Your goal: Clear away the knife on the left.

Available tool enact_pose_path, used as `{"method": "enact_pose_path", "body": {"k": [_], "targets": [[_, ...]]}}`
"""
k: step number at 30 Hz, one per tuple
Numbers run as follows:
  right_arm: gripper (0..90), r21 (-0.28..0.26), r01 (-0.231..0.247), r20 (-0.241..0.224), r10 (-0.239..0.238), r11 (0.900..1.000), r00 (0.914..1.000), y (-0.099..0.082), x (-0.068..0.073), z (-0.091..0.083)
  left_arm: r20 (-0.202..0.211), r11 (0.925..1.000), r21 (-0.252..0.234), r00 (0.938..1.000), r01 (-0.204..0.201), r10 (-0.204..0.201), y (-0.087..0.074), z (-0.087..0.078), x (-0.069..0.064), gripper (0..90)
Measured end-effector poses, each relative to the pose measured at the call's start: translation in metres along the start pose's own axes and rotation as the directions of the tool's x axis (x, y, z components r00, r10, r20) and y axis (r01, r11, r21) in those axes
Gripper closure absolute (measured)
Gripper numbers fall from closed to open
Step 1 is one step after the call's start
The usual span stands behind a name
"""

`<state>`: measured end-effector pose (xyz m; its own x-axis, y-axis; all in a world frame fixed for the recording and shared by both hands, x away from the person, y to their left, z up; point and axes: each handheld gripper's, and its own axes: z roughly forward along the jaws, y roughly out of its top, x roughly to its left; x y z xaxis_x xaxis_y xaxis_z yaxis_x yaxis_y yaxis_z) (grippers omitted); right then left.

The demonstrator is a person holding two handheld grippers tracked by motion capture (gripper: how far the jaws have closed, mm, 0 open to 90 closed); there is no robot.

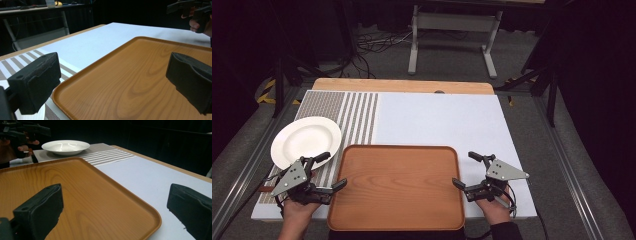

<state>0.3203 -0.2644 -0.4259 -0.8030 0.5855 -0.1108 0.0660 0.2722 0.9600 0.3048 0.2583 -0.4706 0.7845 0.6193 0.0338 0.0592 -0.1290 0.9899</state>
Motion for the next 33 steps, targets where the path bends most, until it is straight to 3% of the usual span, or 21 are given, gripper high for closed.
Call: {"method": "enact_pose_path", "body": {"k": [9,11,19,23,33], "targets": [[2.5,-0.007,-0.001,-0.009,0.001,1.0000,1.0000,0.000,0.000,0.000,0.024,0.9998,-0.013,0.9996,0.013,-0.013,0.001,-0.001,0.002,0.4],[3.2,-0.009,-0.006,-0.014,0.005,0.9999,0.9999,0.000,0.000,0.000,0.029,1.0000,0.001,0.9996,0.000,0.000,0.003,0.000,0.002,0.2],[3.4,-0.013,-0.008,-0.019,0.008,0.9999,0.9998,-0.001,-0.001,-0.001,0.056,0.9998,0.005,0.9982,0.021,-0.021,0.005,0.001,0.002,0.2],[4.5,-0.013,-0.003,-0.026,0.003,0.9999,0.9997,-0.001,-0.001,-0.001,0.088,0.9988,0.034,0.9954,0.034,-0.037,0.006,0.005,0.004,0.3],[5.0,-0.009,-0.002,-0.038,0.002,1.0000,0.9993,-0.001,-0.001,0.001,0.146,0.9953,0.096,0.9893,-0.004,-0.010,0.025,-0.001,0.012,2.5]]}}
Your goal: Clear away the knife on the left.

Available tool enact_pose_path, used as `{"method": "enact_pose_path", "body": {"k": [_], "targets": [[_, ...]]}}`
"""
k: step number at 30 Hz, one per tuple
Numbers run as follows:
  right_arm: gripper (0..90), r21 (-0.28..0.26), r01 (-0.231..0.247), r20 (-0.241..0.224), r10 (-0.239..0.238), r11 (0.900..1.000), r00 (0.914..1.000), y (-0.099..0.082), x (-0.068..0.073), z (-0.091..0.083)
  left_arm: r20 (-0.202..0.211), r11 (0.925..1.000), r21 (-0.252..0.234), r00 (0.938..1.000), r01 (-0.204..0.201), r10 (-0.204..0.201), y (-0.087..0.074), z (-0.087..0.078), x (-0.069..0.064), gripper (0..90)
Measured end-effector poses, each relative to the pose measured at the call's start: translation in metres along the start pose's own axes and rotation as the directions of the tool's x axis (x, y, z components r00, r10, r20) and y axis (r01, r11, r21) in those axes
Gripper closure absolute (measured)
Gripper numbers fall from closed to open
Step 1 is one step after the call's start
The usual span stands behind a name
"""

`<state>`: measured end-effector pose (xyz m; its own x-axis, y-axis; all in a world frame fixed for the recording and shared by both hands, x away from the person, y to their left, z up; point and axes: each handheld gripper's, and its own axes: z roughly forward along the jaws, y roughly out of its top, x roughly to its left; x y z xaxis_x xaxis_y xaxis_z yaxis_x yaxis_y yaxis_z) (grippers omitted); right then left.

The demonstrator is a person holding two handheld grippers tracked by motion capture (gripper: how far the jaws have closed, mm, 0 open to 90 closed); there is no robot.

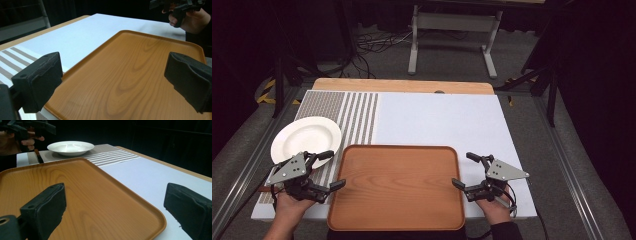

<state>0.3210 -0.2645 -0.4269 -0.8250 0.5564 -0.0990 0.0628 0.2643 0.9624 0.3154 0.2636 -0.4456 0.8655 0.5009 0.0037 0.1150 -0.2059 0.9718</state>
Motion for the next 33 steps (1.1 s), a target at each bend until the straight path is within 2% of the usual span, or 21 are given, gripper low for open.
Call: {"method": "enact_pose_path", "body": {"k": [4,6,11,17,21,23,24,25,26,30,31,32,33], "targets": [[5.1,0.001,0.002,-0.001,-0.002,1.0000,1.0000,0.000,0.000,0.000,0.010,0.9998,0.018,0.9999,-0.001,0.001,0.007,-0.006,0.005,2.5],[5.0,0.008,-0.002,-0.009,0.002,1.0000,1.0000,-0.001,-0.001,0.000,0.021,0.9990,0.041,0.9996,-0.019,0.018,0.013,-0.012,0.009,3.8],[5.0,0.009,-0.002,-0.011,0.002,1.0000,0.9999,-0.002,-0.002,0.000,0.040,0.9966,0.076,0.9988,-0.031,0.028,0.019,-0.019,0.013,4.3],[5.0,0.014,-0.004,-0.018,0.004,0.9999,0.9998,-0.002,-0.002,0.001,0.071,0.9872,0.150,0.9964,-0.055,0.045,0.024,-0.022,0.016,4.1],[5.0,0.019,-0.006,-0.027,0.007,0.9998,0.9996,-0.003,-0.001,0.002,0.085,0.9828,0.175,0.9953,-0.061,0.046,0.026,-0.025,0.017,4.1],[5.0,0.021,-0.005,-0.030,0.006,0.9998,0.9995,-0.003,-0.001,0.003,0.095,0.9777,0.200,0.9944,-0.065,0.047,0.027,-0.026,0.018,4.3],[5.0,0.021,-0.005,-0.030,0.006,0.9998,0.9995,-0.003,-0.001,0.003,0.095,0.9777,0.200,0.9944,-0.065,0.047,0.027,-0.026,0.018,4.3],[5.0,0.020,-0.005,-0.031,0.005,0.9998,0.9995,-0.003,-0.001,0.003,0.100,0.9728,0.220,0.9936,-0.073,0.052,0.027,-0.027,0.019,4.5],[5.0,0.020,-0.005,-0.031,0.005,0.9998,0.9995,-0.003,-0.001,0.003,0.100,0.9728,0.220,0.9936,-0.073,0.052,0.027,-0.027,0.019,4.6],[5.0,0.020,-0.005,-0.034,0.005,0.9998,0.9994,-0.003,-0.001,0.003,0.121,0.9590,0.269,0.9908,-0.091,0.060,0.028,-0.027,0.020,5.5],[5.0,0.022,-0.004,-0.036,0.005,0.9997,0.9993,-0.003,-0.001,0.003,0.129,0.9506,0.293,0.9893,-0.103,0.068,0.028,-0.026,0.020,6.0],[5.0,0.022,-0.004,-0.036,0.005,0.9997,0.9993,-0.003,-0.001,0.003,0.129,0.9506,0.293,0.9893,-0.103,0.068,0.028,-0.026,0.020,6.2],[5.0,0.024,-0.003,-0.037,0.004,0.9997,0.9993,-0.003,-0.001,0.003,0.134,0.9439,0.310,0.9882,-0.113,0.075,0.029,-0.026,0.020,6.2]]}}
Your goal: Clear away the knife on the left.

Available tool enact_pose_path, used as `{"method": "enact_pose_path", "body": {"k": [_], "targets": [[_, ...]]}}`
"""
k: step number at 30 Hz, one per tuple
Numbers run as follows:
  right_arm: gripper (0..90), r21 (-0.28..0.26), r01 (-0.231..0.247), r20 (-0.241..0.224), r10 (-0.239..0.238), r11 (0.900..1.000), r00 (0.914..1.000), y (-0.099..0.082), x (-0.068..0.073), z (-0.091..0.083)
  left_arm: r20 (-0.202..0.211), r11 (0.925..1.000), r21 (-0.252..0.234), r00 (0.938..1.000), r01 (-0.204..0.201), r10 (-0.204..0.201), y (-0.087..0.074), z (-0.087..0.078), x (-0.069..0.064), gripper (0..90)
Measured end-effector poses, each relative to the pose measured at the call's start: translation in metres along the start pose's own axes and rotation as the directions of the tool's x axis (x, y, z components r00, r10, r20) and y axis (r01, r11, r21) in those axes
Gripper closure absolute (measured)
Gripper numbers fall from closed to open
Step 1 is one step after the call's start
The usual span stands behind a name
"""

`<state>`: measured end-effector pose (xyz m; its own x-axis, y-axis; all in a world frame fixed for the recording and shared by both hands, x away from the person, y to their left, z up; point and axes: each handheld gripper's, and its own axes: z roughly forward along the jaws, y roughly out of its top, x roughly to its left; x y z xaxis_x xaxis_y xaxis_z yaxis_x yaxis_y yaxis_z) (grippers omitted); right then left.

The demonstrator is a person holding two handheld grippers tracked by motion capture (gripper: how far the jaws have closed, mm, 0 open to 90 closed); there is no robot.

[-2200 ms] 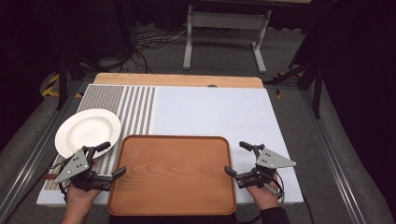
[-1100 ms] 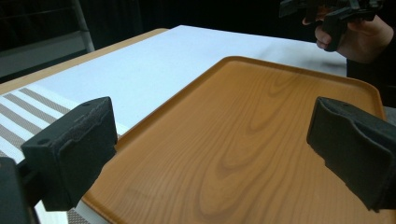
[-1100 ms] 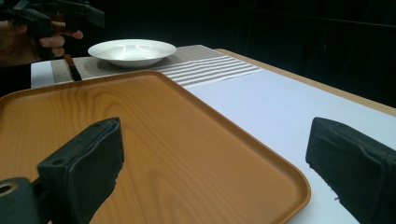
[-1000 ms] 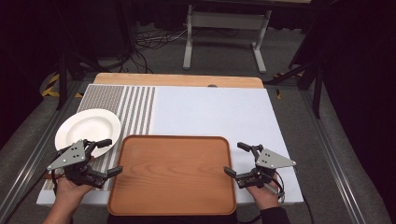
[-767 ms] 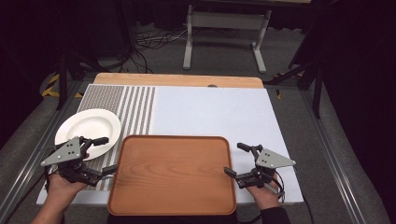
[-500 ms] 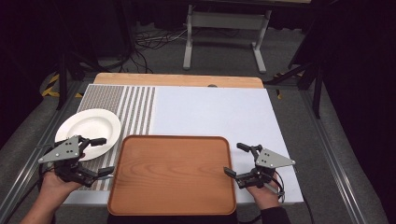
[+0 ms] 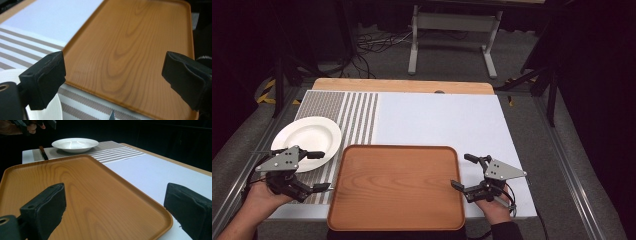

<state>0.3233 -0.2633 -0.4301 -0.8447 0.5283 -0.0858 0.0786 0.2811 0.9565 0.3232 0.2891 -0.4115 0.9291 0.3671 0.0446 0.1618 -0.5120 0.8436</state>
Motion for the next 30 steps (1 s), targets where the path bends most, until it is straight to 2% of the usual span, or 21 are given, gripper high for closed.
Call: {"method": "enact_pose_path", "body": {"k": [5,8,11,14,19,23,25,26,28,29,30], "targets": [[5.0,-0.002,0.000,-0.006,0.000,1.0000,1.0000,0.000,0.000,0.000,0.009,0.9979,0.061,0.9998,-0.021,0.020,0.001,0.000,0.002,8.4],[5.0,0.000,-0.004,-0.007,0.004,1.0000,1.0000,0.000,0.000,0.001,0.028,0.9949,0.099,0.9995,-0.018,0.015,0.000,-0.001,0.004,10.6],[5.0,0.000,-0.003,-0.013,0.003,1.0000,0.9999,0.000,0.000,0.001,0.046,0.9879,0.151,0.9986,-0.034,0.028,0.000,-0.001,0.004,12.0],[5.0,0.000,-0.004,-0.015,0.004,1.0000,0.9999,0.000,0.000,0.001,0.063,0.9760,0.212,0.9973,-0.050,0.037,-0.001,0.000,0.005,13.5],[5.0,0.002,-0.004,-0.017,0.004,1.0000,0.9998,0.000,0.000,0.001,0.093,0.9628,0.267,0.9956,-0.038,0.014,-0.003,0.000,0.009,15.8],[5.0,0.005,-0.005,-0.023,0.005,1.0000,0.9997,-0.001,0.000,0.003,0.112,0.9448,0.324,0.9936,-0.050,0.014,-0.004,0.002,0.010,19.3],[5.0,0.006,-0.004,-0.025,0.004,1.0000,0.9997,-0.001,0.000,0.003,0.113,0.9330,0.356,0.9934,-0.055,0.015,-0.005,0.002,0.012,20.7],[5.0,0.006,-0.003,-0.026,0.003,1.0000,0.9997,-0.001,0.000,0.003,0.110,0.9230,0.380,0.9938,-0.059,0.019,-0.006,0.002,0.013,21.1],[5.0,0.009,-0.003,-0.026,0.003,1.0000,0.9997,-0.001,0.001,0.003,0.110,0.9114,0.406,0.9937,-0.064,0.020,-0.007,0.003,0.014,22.4],[5.0,0.009,-0.003,-0.026,0.003,1.0000,0.9997,-0.001,0.001,0.003,0.110,0.9114,0.406,0.9937,-0.064,0.020,-0.007,0.003,0.014,23.1],[5.0,0.009,-0.002,-0.027,0.003,1.0000,0.9996,-0.001,0.001,0.003,0.109,0.9046,0.421,0.9938,-0.066,0.021,-0.008,0.003,0.014,23.1]]}}
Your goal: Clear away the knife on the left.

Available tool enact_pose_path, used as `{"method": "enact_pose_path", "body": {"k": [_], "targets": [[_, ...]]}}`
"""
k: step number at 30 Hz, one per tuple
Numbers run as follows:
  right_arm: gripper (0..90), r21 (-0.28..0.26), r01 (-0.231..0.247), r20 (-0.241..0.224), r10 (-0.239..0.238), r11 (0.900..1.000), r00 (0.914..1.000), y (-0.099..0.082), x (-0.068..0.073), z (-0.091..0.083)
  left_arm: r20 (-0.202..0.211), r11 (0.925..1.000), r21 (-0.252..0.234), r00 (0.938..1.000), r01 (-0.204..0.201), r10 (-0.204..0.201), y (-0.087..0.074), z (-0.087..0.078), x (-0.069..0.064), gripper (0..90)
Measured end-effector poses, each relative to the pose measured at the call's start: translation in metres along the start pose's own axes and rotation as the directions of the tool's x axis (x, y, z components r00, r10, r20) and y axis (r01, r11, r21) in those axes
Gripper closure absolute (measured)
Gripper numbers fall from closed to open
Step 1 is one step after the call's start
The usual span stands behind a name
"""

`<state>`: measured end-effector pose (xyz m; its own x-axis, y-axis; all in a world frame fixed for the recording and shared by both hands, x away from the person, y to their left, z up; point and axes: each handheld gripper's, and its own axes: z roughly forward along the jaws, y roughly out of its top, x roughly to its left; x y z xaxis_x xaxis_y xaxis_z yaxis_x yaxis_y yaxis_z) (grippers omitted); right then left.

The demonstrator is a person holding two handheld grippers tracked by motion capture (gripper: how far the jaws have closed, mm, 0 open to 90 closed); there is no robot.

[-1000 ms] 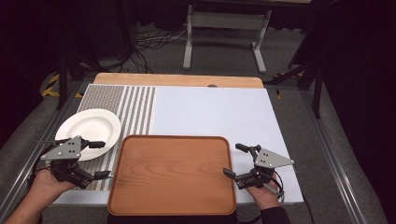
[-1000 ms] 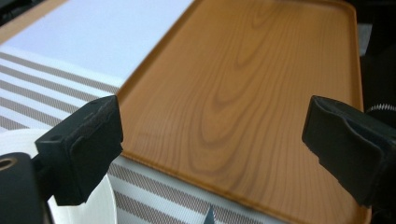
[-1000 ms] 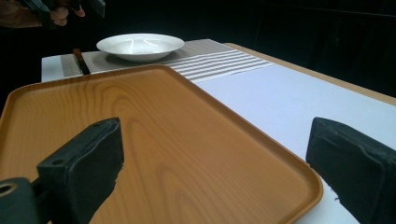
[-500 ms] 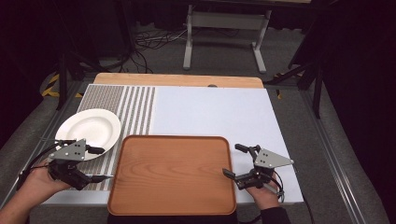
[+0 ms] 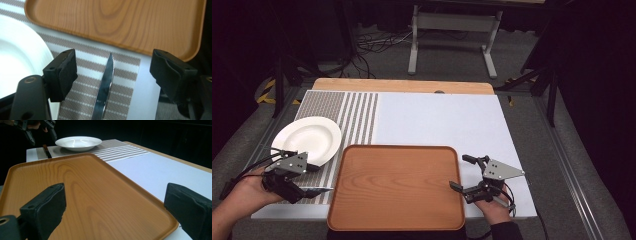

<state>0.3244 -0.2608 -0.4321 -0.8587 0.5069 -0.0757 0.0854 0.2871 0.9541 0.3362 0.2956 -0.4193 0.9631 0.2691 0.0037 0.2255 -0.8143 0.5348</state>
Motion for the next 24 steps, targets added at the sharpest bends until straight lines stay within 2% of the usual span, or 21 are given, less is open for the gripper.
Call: {"method": "enact_pose_path", "body": {"k": [2,3,4,6,7,8,10,11,13,15,16,17,18,20,21,22,23,24], "targets": [[5.0,0.004,0.000,-0.003,0.000,1.0000,1.0000,0.000,0.000,0.000,-0.007,0.9988,0.048,0.9999,-0.008,0.009,-0.001,0.001,0.001,24.0],[5.0,0.004,0.000,-0.003,0.000,1.0000,1.0000,0.000,0.000,0.000,-0.007,0.9988,0.048,0.9999,-0.008,0.009,-0.001,0.001,0.001,24.3],[5.0,0.005,0.001,-0.002,-0.001,1.0000,1.0000,0.000,0.000,0.000,-0.005,0.9973,0.072,0.9998,-0.017,0.017,-0.001,0.002,0.001,24.3],[5.0,0.005,0.004,-0.007,-0.004,1.0000,1.0000,0.000,0.000,0.000,-0.014,0.9904,0.136,0.9996,-0.023,0.025,-0.002,0.002,0.002,25.4],[5.0,0.005,0.004,-0.007,-0.004,1.0000,1.0000,0.000,0.000,0.000,-0.014,0.9904,0.136,0.9996,-0.023,0.025,-0.002,0.002,0.002,26.1],[5.0,0.005,0.004,-0.008,-0.004,1.0000,1.0000,0.000,0.000,0.000,-0.011,0.9875,0.154,0.9993,-0.034,0.036,-0.003,0.003,0.003,26.1],[5.0,0.007,0.005,-0.010,-0.005,1.0000,0.9999,0.000,0.001,0.001,-0.022,0.9806,0.192,0.9987,-0.041,0.046,-0.005,0.002,0.003,27.9],[5.0,0.006,0.004,-0.011,-0.004,1.0000,0.9999,0.000,0.001,0.001,-0.023,0.9748,0.219,0.9986,-0.041,0.047,-0.007,0.002,0.003,28.7],[5.0,0.007,0.007,-0.013,-0.006,1.0000,0.9999,0.000,0.001,0.001,-0.024,0.9689,0.244,0.9985,-0.043,0.050,-0.009,0.002,0.003,31.8],[5.0,0.007,0.007,-0.014,-0.007,1.0000,0.9999,0.000,0.001,0.001,-0.012,0.9670,0.250,0.9984,-0.051,0.056,-0.010,0.002,0.004,34.5],[5.0,0.006,0.009,-0.015,-0.009,0.9999,0.9998,0.000,0.001,0.001,-0.014,0.9591,0.278,0.9982,-0.052,0.059,-0.011,0.003,0.004,35.2],[5.0,0.006,0.009,-0.015,-0.009,0.9999,0.9998,0.000,0.001,0.001,-0.014,0.9591,0.278,0.9982,-0.052,0.059,-0.011,0.003,0.004,35.5],[5.0,0.006,0.009,-0.015,-0.009,0.9999,0.9999,0.000,0.001,0.000,-0.016,0.9508,0.305,0.9978,-0.057,0.065,-0.012,0.003,0.004,35.5],[5.1,0.005,0.009,-0.015,-0.009,0.9999,0.9998,0.000,0.001,0.000,-0.023,0.9441,0.323,0.9967,-0.066,0.078,-0.014,0.005,0.005,37.0],[5.0,0.005,0.010,-0.015,-0.010,0.9999,0.9998,0.000,0.001,0.001,-0.019,0.9338,0.350,0.9961,-0.074,0.086,-0.015,0.006,0.006,38.2],[5.0,0.005,0.010,-0.015,-0.010,0.9999,0.9998,0.000,0.001,0.001,-0.019,0.9338,0.350,0.9961,-0.074,0.086,-0.015,0.006,0.006,39.3],[5.2,0.006,0.010,-0.016,-0.010,0.9999,0.9998,0.000,0.001,0.001,-0.014,0.9250,0.371,0.9956,-0.081,0.092,-0.017,0.007,0.006,39.3],[5.2,0.006,0.012,-0.016,-0.012,0.9999,0.9998,0.000,0.002,0.001,-0.015,0.9214,0.381,0.9959,-0.077,0.089,-0.018,0.008,0.007,40.0]]}}
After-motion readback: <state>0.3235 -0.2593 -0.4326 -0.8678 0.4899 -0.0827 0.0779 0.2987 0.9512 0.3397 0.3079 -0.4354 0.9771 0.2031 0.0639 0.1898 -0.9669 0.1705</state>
